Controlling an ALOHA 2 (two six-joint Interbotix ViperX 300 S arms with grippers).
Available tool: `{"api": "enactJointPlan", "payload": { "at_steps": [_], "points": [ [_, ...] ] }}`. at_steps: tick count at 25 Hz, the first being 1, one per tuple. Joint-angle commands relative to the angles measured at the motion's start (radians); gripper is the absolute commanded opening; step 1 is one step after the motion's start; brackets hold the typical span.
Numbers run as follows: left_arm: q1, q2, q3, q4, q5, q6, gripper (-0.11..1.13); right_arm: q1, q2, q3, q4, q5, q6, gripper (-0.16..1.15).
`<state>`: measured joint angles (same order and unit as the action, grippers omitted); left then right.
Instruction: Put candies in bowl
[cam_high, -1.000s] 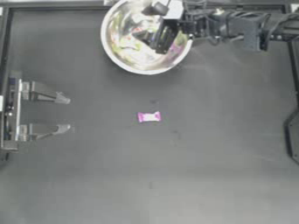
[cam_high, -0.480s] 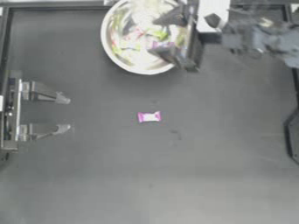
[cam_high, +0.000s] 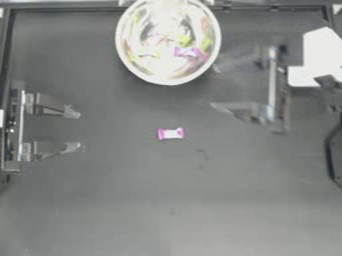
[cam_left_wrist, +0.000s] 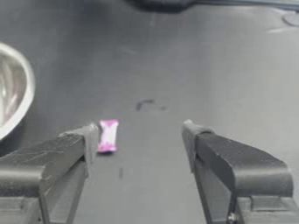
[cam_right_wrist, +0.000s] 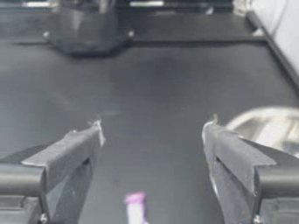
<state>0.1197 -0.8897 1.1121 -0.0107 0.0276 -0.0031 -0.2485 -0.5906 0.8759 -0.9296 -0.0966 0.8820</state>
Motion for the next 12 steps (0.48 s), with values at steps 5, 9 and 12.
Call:
{"api": "enactJointPlan", "payload": {
  "at_steps": [5, 9, 12],
  "points": [
    [0.0, 0.0, -0.018, 0.023, -0.003, 0.002, 0.93, 0.158, -0.206, 0.098, 0.095, 0.149, 0.0, 0.97],
    [0.0, 0.002, -0.018, 0.025, 0.002, 0.002, 0.93, 0.207, -0.273, 0.149, 0.13, 0.173, 0.0, 0.97],
    [0.005, 0.009, -0.028, 0.025, 0.017, 0.002, 0.93, 0.209, -0.293, 0.169, 0.144, 0.173, 0.002, 0.97]
  ]
}}
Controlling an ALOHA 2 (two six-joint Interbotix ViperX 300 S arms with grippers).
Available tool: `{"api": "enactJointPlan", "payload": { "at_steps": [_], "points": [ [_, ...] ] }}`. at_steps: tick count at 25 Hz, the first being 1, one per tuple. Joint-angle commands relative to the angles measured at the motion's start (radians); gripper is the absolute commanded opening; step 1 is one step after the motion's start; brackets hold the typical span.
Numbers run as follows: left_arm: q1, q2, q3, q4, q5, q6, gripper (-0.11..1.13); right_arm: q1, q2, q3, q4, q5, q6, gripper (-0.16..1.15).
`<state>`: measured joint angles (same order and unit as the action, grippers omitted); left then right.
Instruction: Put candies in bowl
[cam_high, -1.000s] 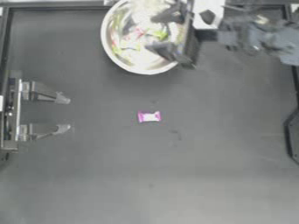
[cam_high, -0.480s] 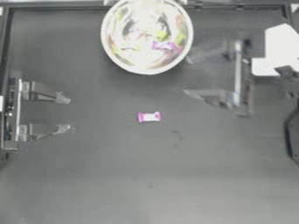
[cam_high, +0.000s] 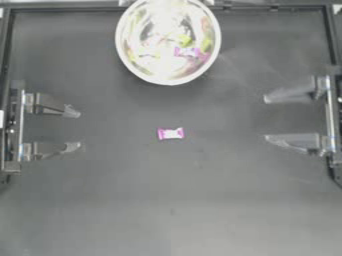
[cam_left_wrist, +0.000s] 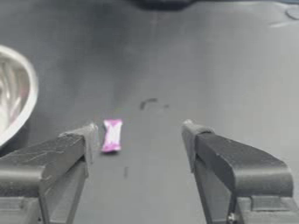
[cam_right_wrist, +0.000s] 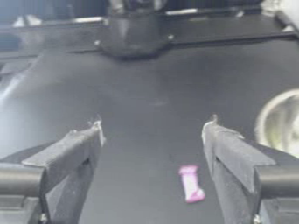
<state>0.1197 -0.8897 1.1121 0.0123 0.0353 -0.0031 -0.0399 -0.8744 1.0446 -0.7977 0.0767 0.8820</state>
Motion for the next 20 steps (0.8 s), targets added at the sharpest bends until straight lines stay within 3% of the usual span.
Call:
{"api": "enactJointPlan", "payload": {
  "at_steps": [1, 5, 9, 14, 20],
  "points": [
    [0.011, 0.015, -0.037, 0.002, 0.028, 0.0, 0.93, 0.002, -0.011, 0.003, 0.012, 0.0, 0.002, 0.97],
    [0.061, 0.074, -0.132, 0.0, 0.183, -0.002, 0.93, 0.002, -0.011, 0.005, 0.012, 0.0, 0.0, 0.97],
    [0.11, 0.212, -0.259, 0.026, 0.319, 0.012, 0.95, 0.0, -0.017, 0.02, 0.012, -0.003, 0.0, 0.97],
    [0.115, 0.436, -0.417, 0.094, 0.38, 0.035, 0.95, 0.002, -0.018, 0.025, 0.008, -0.014, 0.002, 0.97],
    [0.118, 0.641, -0.569, 0.106, 0.462, 0.04, 0.95, 0.0, -0.02, 0.041, 0.005, -0.041, 0.0, 0.97]
  ]
}}
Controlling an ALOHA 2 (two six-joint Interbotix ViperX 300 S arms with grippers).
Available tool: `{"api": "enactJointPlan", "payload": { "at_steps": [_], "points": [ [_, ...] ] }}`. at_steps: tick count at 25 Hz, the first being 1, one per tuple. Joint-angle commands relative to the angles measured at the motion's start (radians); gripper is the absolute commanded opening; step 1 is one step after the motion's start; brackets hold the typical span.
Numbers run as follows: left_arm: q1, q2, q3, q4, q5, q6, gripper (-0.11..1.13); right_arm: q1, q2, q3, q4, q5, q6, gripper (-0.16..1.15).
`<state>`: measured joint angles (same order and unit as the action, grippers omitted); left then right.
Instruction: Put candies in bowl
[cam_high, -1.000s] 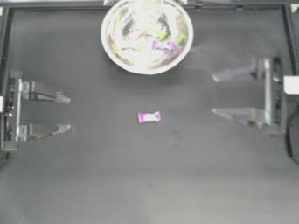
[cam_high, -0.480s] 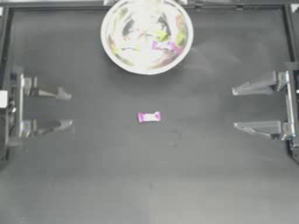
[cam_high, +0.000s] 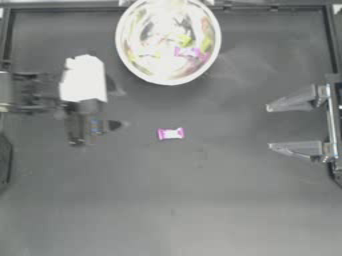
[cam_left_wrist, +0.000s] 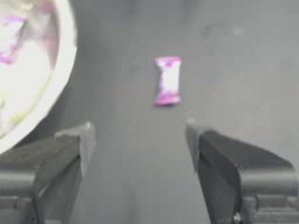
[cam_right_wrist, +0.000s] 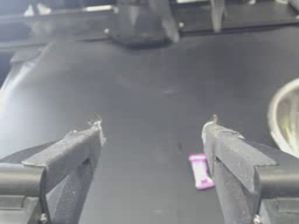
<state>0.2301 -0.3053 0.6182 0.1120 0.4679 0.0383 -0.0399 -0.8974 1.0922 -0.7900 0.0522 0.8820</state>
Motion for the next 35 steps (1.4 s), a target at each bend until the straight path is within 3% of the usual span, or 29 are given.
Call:
{"api": "enactJointPlan", "payload": {
  "at_steps": [1, 19, 31, 35],
  "points": [
    [0.008, 0.086, -0.095, 0.006, 0.038, 0.0, 0.95, 0.002, 0.003, -0.003, -0.003, -0.023, 0.0, 0.97],
    [-0.021, 0.43, -0.298, 0.005, 0.08, 0.026, 0.96, 0.002, 0.003, 0.006, -0.003, -0.06, -0.002, 0.97],
    [-0.028, 0.575, -0.396, -0.089, 0.104, 0.112, 0.95, 0.002, 0.003, 0.008, -0.003, -0.072, 0.0, 0.97],
    [-0.026, 0.6, -0.414, -0.092, 0.115, 0.12, 0.95, 0.0, 0.003, 0.008, -0.003, -0.078, 0.0, 0.97]
  ]
}}
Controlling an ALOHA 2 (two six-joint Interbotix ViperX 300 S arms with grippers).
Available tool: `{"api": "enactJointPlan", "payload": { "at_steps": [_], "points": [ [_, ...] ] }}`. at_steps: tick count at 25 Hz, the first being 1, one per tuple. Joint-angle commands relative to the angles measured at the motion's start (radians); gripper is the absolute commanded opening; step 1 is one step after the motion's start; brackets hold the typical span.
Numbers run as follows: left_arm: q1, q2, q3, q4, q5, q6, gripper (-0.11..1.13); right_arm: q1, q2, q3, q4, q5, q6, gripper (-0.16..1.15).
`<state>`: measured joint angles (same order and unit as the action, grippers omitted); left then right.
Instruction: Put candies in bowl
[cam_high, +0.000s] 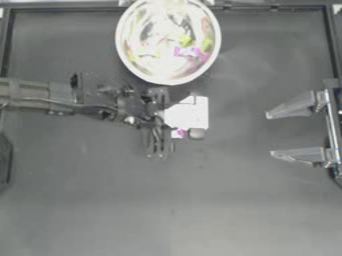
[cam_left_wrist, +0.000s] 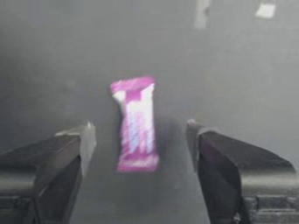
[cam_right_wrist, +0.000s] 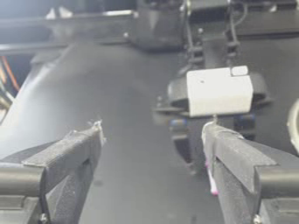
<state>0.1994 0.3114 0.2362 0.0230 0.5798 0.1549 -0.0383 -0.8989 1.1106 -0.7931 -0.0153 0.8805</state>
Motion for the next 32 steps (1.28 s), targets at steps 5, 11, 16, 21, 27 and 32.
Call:
{"api": "enactJointPlan", "payload": {
  "at_steps": [5, 11, 16, 21, 27, 32],
  "points": [
    [0.02, 0.002, -0.035, -0.003, 0.006, 0.006, 0.94, 0.0, 0.005, -0.011, 0.002, -0.037, 0.003, 0.97],
    [0.035, 0.014, -0.035, -0.003, 0.008, 0.008, 0.93, 0.0, 0.011, -0.012, -0.002, -0.037, 0.002, 0.97],
    [0.035, 0.023, -0.035, -0.006, 0.029, 0.009, 0.89, 0.0, 0.011, -0.012, -0.002, -0.034, 0.002, 0.97],
    [0.035, 0.025, -0.035, -0.023, 0.04, 0.011, 0.69, 0.0, 0.011, -0.012, -0.002, -0.031, 0.0, 0.97],
    [0.035, 0.025, -0.035, -0.025, 0.049, 0.011, 0.35, 0.0, 0.011, -0.014, -0.002, -0.028, 0.002, 0.97],
    [0.028, -0.018, -0.035, -0.026, 0.051, 0.011, 0.35, 0.0, 0.011, -0.014, -0.002, -0.028, 0.002, 0.97]
  ]
}}
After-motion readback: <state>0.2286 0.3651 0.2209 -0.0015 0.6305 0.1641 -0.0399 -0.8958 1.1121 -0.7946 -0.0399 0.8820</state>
